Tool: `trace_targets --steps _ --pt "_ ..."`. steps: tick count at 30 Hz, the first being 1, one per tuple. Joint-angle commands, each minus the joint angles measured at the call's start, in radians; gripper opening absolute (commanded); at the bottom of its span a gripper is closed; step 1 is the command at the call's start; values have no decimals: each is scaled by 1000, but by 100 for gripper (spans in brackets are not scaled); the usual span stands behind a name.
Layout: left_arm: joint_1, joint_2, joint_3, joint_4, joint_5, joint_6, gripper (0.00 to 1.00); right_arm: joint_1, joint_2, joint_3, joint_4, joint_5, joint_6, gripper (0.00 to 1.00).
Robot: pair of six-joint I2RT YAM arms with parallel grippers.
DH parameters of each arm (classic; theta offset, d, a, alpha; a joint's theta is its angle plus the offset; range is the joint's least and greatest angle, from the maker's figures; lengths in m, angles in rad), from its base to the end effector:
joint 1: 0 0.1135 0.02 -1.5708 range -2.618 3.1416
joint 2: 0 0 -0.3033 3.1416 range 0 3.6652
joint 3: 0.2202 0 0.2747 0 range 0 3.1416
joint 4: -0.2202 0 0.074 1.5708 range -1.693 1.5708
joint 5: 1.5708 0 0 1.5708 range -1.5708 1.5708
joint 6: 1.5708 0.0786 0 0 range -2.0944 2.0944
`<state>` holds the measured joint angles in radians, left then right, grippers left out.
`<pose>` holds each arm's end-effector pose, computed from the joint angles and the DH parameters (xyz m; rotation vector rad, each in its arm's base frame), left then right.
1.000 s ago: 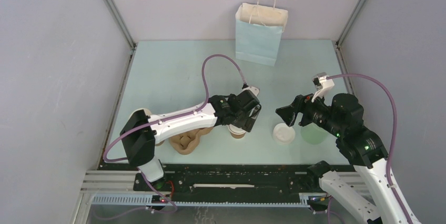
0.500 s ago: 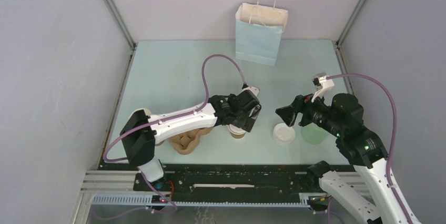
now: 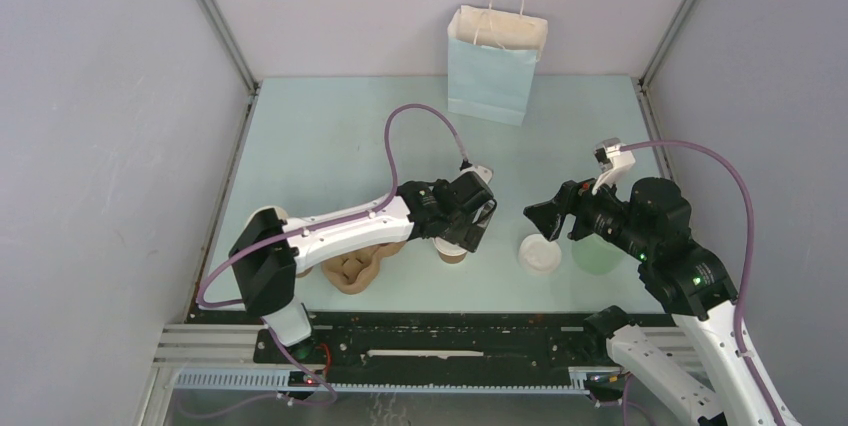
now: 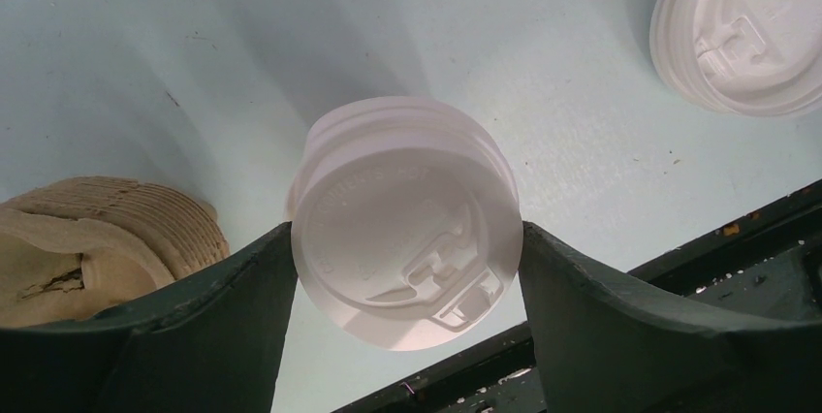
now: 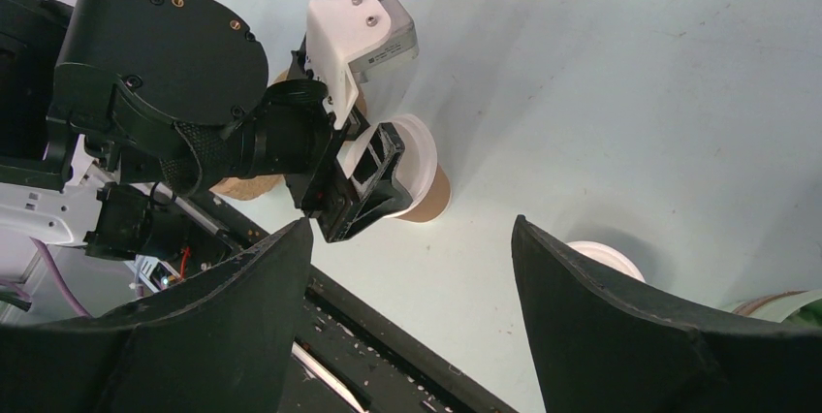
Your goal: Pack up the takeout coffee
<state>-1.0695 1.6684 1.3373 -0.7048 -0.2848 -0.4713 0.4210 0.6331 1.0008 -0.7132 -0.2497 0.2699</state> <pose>0.2110 -0.3391 0.2564 0.6572 2.4719 -0.2248 0.1247 0.0771 0.3944 -0.3205 1.9425 0.6984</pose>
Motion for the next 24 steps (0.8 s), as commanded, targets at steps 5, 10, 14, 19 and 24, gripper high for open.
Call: trace_targets --steps 5,10,14,19,24 --pt "-4 11 -1 1 -23 -5 85 4 -2 -12 40 -16 -16 84" --pt "-4 -4 1 6 -25 -7 84 4 1 -13 40 -15 -15 84" --pt "-4 13 15 -18 -34 -5 87 4 2 -13 45 -17 -16 84" --pt "-4 12 11 -17 -49 -9 86 5 4 -13 40 -17 -18 84" --pt "-4 12 24 -35 -65 -14 89 6 7 -13 43 -22 -17 84"
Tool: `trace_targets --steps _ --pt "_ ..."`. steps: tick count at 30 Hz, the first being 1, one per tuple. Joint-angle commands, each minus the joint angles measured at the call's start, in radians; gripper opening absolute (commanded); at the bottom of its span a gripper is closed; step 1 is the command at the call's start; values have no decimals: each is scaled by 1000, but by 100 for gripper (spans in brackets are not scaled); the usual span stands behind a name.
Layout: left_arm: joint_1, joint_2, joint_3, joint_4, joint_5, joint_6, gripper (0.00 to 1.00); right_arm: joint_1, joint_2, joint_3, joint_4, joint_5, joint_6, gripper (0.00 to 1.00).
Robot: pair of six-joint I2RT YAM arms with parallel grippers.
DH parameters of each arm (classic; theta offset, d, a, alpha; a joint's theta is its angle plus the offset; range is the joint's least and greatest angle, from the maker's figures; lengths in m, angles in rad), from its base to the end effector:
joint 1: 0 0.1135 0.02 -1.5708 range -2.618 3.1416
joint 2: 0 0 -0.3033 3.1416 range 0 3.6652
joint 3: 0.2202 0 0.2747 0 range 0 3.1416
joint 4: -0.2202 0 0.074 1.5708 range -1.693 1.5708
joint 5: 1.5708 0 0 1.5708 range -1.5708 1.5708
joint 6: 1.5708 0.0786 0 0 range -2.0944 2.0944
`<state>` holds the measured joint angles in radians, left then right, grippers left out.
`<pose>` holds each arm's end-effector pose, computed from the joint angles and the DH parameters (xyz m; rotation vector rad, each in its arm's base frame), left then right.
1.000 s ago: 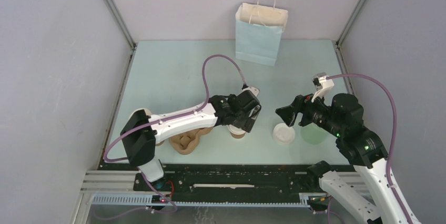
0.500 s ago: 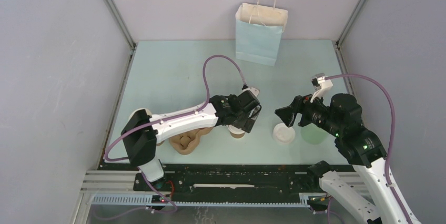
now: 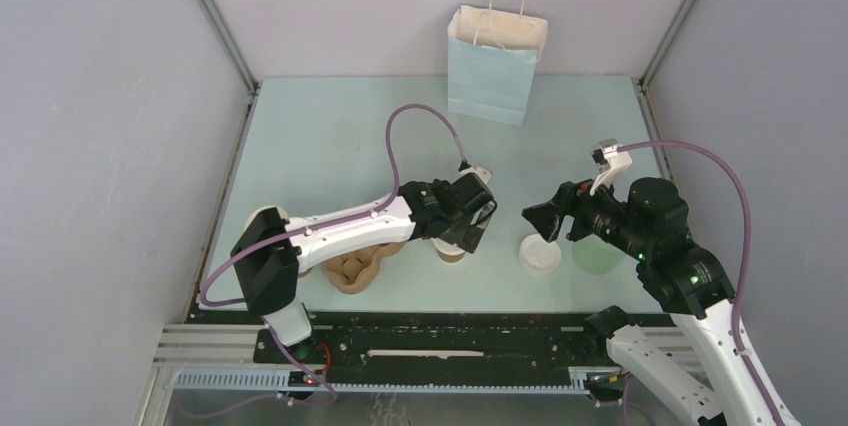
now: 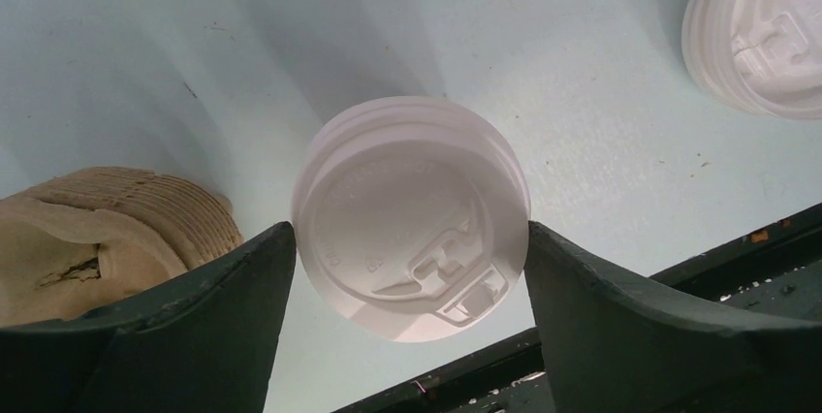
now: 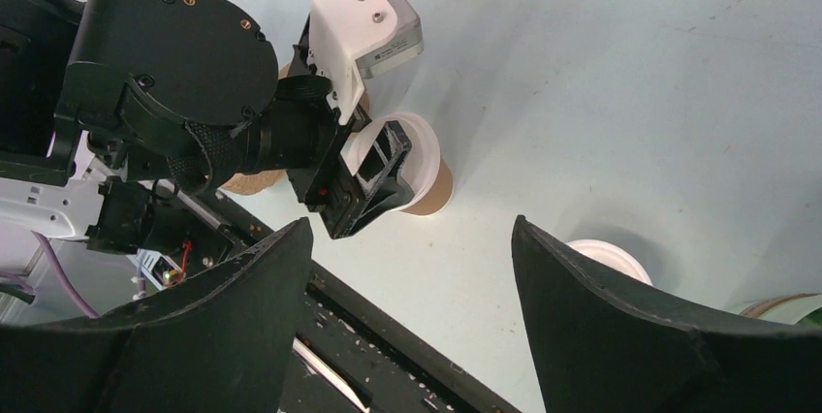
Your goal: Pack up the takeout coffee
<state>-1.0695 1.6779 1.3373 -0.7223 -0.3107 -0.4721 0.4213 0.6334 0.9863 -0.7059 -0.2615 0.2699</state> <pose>0.2121 -0.3371 0.2520 0.6542 2.4781 -0.1754 0.1259 0.0787 0.3901 -0.3289 1.9498 0.7088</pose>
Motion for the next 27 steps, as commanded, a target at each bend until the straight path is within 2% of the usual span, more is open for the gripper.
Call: trace_targets --steps 1,7,11,18,22,24,27 --pt "-4 2 26 -21 -43 -14 90 5 7 2 36 -10 -16 84" --pt "-4 -5 26 -37 -63 -17 99 5 12 1 35 -15 -15 84" --pt "-4 -46 24 -40 -56 -30 100 7 16 -3 29 -15 -14 84" --pt "3 -211 20 -25 -3 -53 100 8 43 -11 35 -27 1 85" --pt "52 -341 -74 29 101 -96 100 0 82 -9 39 -61 21 85" --pt "98 -411 -161 84 187 -136 93 -1 130 -10 49 -103 44 84" --pt "161 -490 -294 168 273 -208 81 7 238 -11 89 -215 98 76"
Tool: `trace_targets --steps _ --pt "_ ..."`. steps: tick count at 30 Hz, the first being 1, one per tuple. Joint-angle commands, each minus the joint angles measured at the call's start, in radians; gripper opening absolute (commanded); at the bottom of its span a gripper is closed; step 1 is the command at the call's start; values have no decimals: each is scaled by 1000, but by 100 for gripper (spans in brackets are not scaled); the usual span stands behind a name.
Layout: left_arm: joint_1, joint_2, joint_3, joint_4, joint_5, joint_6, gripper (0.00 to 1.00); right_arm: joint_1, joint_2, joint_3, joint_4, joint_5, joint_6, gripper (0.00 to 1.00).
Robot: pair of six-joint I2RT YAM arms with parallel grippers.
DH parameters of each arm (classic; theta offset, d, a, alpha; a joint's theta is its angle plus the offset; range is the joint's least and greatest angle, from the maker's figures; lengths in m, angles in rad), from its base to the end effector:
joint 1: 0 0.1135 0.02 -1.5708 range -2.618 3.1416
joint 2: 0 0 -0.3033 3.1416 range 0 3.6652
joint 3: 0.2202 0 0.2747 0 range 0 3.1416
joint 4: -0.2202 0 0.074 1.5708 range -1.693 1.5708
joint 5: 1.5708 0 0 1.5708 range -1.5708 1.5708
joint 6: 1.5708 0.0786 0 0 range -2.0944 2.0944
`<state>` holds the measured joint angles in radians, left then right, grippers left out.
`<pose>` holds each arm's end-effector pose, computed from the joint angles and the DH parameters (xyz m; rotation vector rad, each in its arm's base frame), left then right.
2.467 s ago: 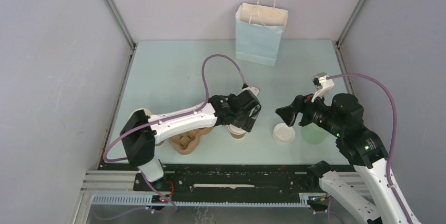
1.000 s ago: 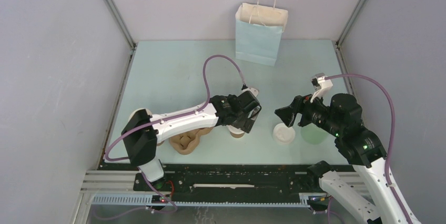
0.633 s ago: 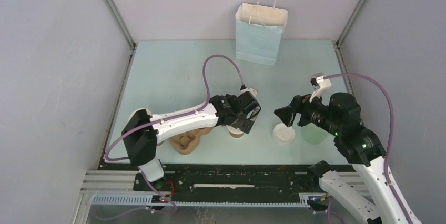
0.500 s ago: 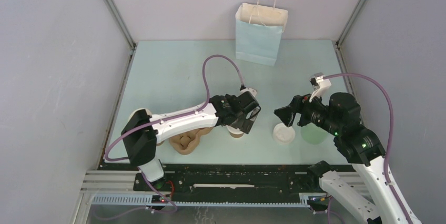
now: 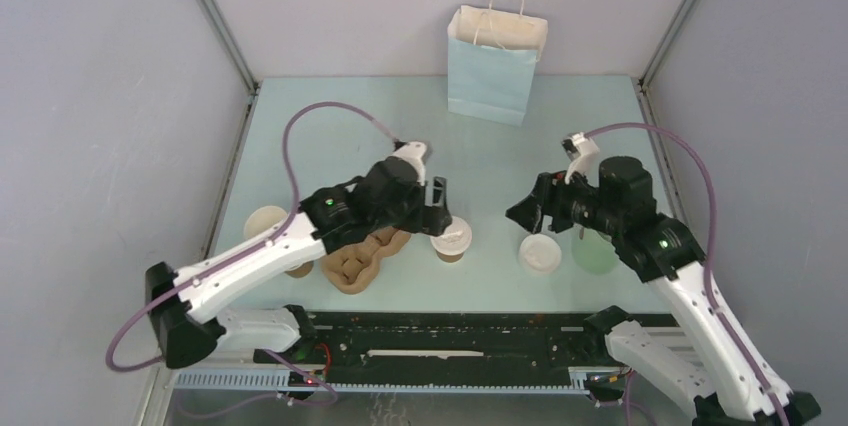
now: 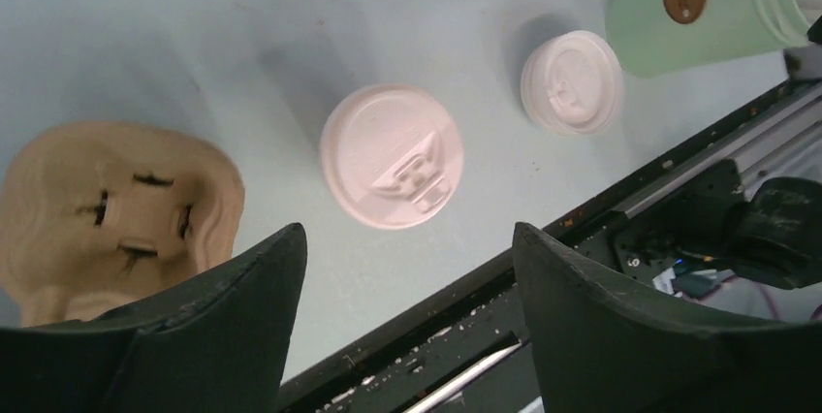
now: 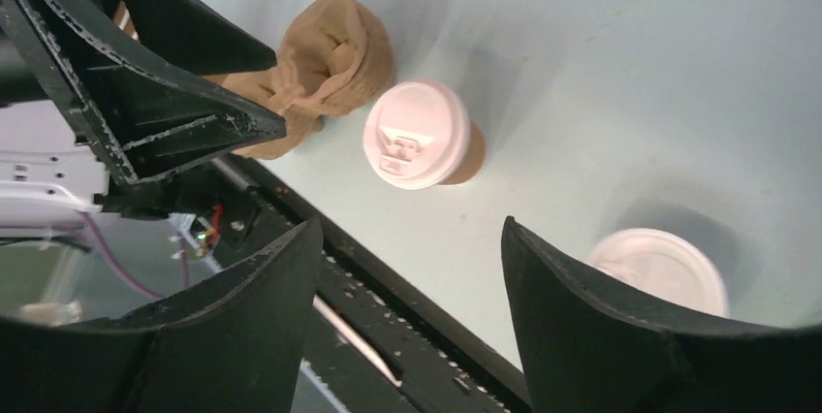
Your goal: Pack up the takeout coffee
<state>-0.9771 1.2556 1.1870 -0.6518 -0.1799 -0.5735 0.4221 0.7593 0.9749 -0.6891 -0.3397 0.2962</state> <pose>0.1858 -0.2501 0.3435 0.3769 2.3209 -0.5933 0.1542 0.0980 0.3707 -0.3514 2.0797 0.7875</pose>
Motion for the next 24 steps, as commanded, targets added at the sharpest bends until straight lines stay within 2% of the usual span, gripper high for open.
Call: trace_targets --steps 1,4,11,15,18,24 --pt "84 -87 -179 114 157 -125 78 16 157 1 93 -171 86 74" --pt "121 -109 -248 158 198 -163 67 58 311 2 158 -219 104 67" --pt "187 -115 -347 218 200 -188 47 12 525 -25 308 -380 187 49" --pt "214 -89 -388 274 259 -195 40 -2 611 -25 316 -409 174 41" --pt "217 -58 -389 284 258 -195 39 -15 656 -25 320 -421 165 39" --pt "224 -19 -409 336 286 -207 46 -24 723 -26 337 -447 143 36"
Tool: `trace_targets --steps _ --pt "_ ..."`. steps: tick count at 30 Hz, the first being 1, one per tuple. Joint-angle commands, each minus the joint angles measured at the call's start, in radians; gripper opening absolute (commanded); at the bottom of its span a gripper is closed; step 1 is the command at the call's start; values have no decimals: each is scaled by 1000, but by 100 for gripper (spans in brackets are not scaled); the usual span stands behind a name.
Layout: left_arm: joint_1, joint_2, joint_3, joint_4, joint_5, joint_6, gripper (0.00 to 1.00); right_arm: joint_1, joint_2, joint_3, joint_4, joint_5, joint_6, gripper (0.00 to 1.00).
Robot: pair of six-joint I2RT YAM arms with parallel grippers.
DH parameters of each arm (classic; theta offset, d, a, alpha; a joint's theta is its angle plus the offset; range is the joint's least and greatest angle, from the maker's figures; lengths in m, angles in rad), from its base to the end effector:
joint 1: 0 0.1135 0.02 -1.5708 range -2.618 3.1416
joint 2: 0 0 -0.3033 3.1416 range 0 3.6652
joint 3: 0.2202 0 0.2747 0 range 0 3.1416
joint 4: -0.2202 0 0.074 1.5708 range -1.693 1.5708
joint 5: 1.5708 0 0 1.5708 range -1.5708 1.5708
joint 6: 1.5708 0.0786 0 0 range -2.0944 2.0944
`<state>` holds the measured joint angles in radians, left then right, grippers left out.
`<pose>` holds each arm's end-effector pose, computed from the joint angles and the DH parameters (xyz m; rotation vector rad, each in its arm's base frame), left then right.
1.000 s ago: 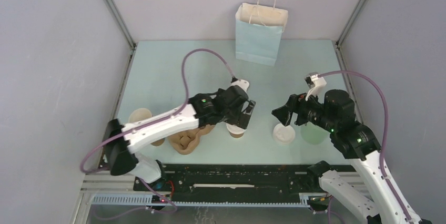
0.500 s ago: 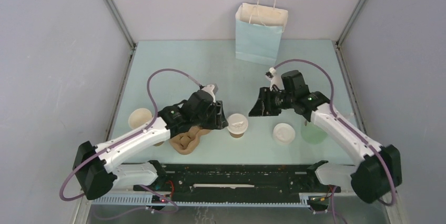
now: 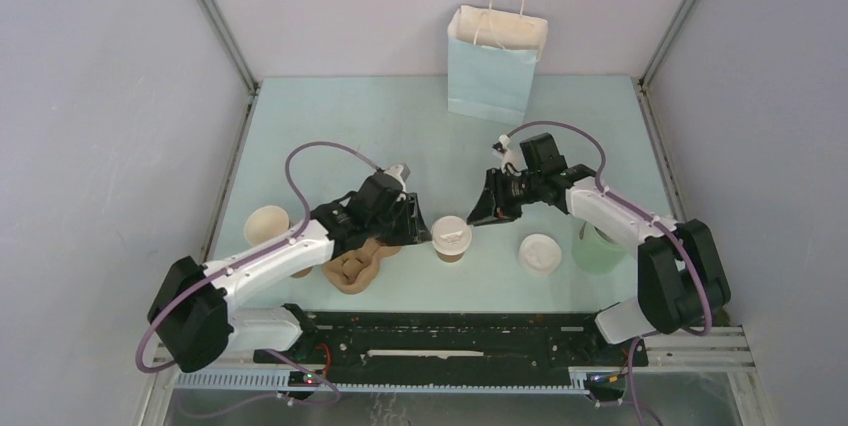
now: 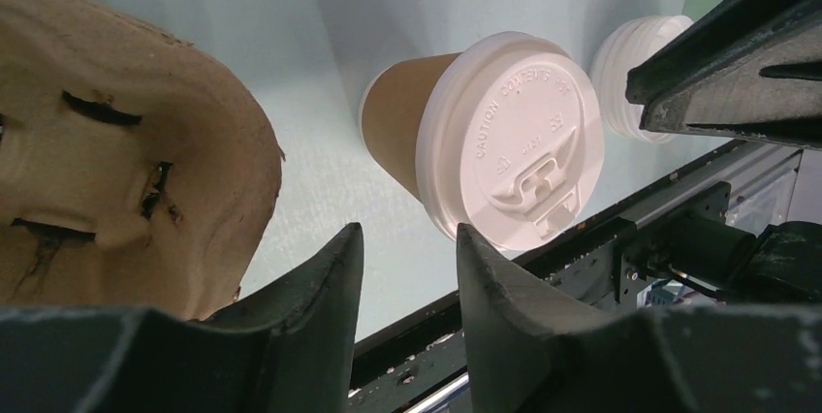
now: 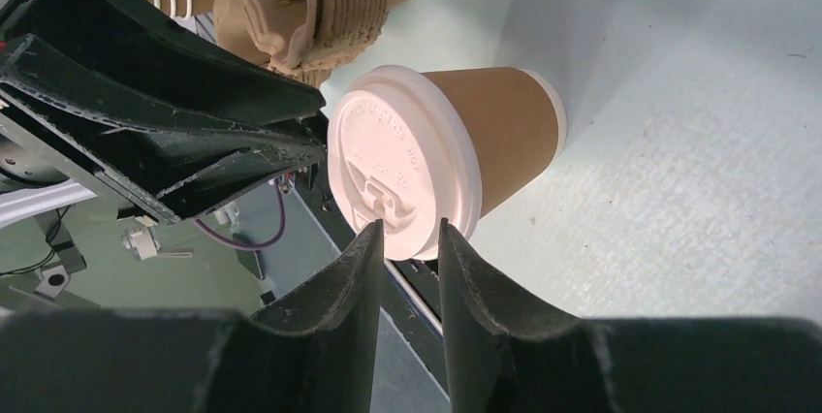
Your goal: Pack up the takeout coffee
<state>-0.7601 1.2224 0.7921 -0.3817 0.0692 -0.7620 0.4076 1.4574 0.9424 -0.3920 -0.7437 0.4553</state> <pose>0.2064 -0.2037 0.2307 0.0326 2.5330 -0.7600 0.2817 0.1796 0.2312 -0.2825 2.5636 1.2739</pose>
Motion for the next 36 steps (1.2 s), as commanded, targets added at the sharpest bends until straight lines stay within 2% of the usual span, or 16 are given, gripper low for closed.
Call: trace_targets --steps 1,14,36 --pt "8 17 -16 65 35 -19 46 -12 34 6 38 -45 -21 35" --pt "7 40 -6 58 15 -11 45 -76 75 -34 84 -95 -30 27" --pt "4 75 5 53 -9 2 47 -29 124 -47 117 -87 -17 28"
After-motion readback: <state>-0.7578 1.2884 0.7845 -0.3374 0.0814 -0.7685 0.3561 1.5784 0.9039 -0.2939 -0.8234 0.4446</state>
